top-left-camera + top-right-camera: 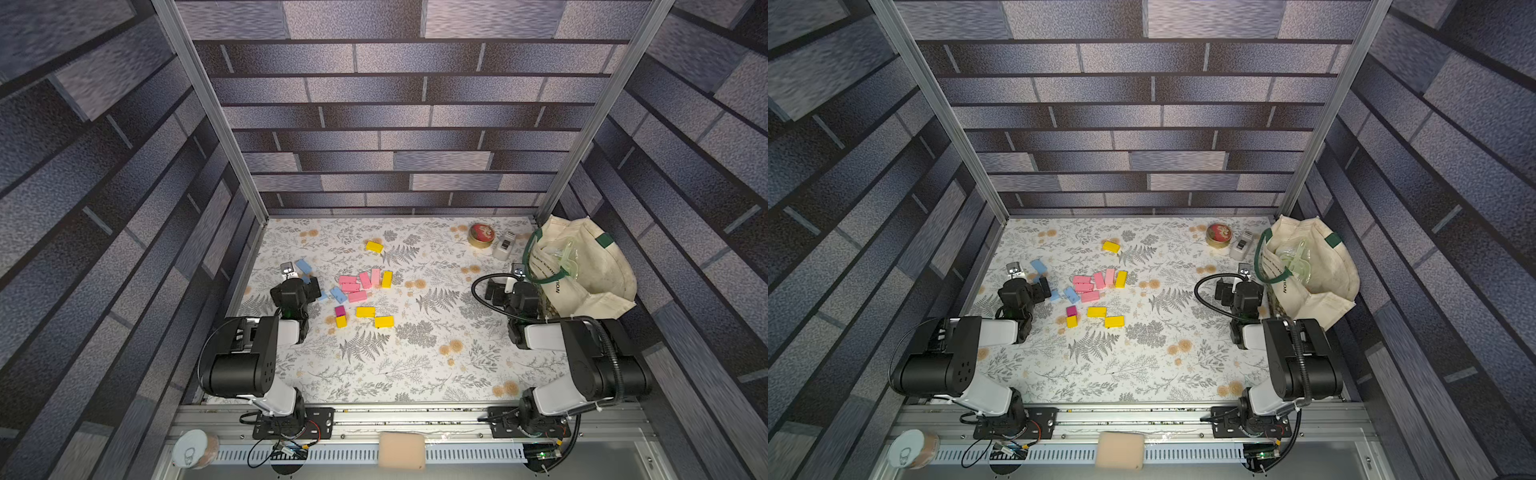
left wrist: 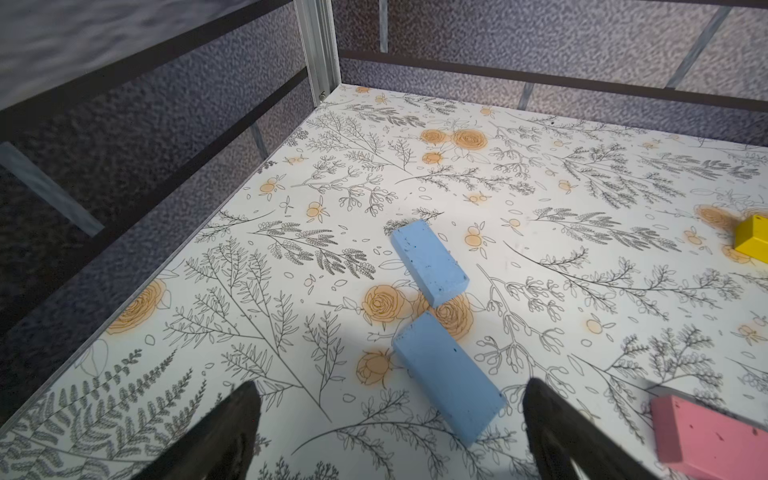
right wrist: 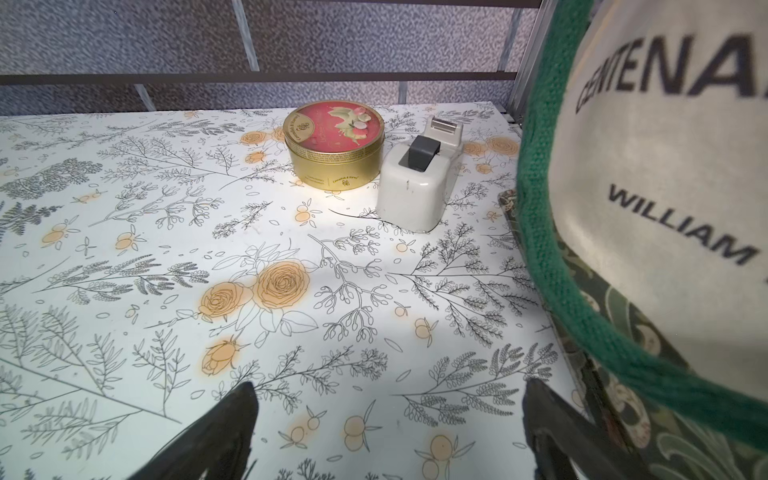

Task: Assemble the letter v with building blocks
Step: Pick up the building block from the center of the board.

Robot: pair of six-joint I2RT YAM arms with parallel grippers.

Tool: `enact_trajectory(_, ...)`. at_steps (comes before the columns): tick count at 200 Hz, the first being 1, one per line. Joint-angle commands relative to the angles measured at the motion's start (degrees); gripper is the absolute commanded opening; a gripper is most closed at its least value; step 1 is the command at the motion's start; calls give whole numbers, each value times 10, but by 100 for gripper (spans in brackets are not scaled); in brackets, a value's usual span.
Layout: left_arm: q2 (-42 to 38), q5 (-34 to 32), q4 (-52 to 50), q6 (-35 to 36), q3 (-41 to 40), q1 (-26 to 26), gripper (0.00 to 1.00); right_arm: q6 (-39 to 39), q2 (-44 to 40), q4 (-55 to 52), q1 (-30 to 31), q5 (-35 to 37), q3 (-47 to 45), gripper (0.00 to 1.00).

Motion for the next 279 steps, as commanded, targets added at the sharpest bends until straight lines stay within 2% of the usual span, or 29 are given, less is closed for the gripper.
enact_trajectory(1, -5, -6, 12, 5, -1, -4, 100, 1, -2, 4, 3, -4, 8, 100)
enact_trajectory(49, -6, 7, 10, 2, -2, 2, 100, 1, -1, 4, 3, -4, 8, 100)
enact_trajectory(182, -14, -11, -1, -2, 2, -1, 100, 2, -4, 6, 4, 1, 9, 100)
enact_trajectory(195, -29, 4, -16, -2, 4, 4, 100, 10, -42, -68, 4, 27, 32, 100)
enact_trajectory(204, -40, -17, -25, 1, 4, -5, 100, 25, -66, -125, 4, 56, 48, 100)
enact_trajectory(215, -68, -90, -95, 3, 28, -24, 100, 35, -86, -164, 4, 80, 58, 100)
enact_trajectory(229, -112, -149, -194, -17, 59, -36, 100, 63, -105, -217, 5, 111, 72, 100)
enact_trajectory(240, -146, -200, -297, -71, 90, -40, 100, 100, -121, -290, 4, 138, 99, 100)
enact_trajectory(255, -191, -230, -443, -150, 132, -38, 100, 171, -145, -379, 5, 167, 134, 100)
enact_trajectory(279, -241, -241, -634, -262, 197, -44, 100, 183, -169, -457, 5, 97, 169, 100)
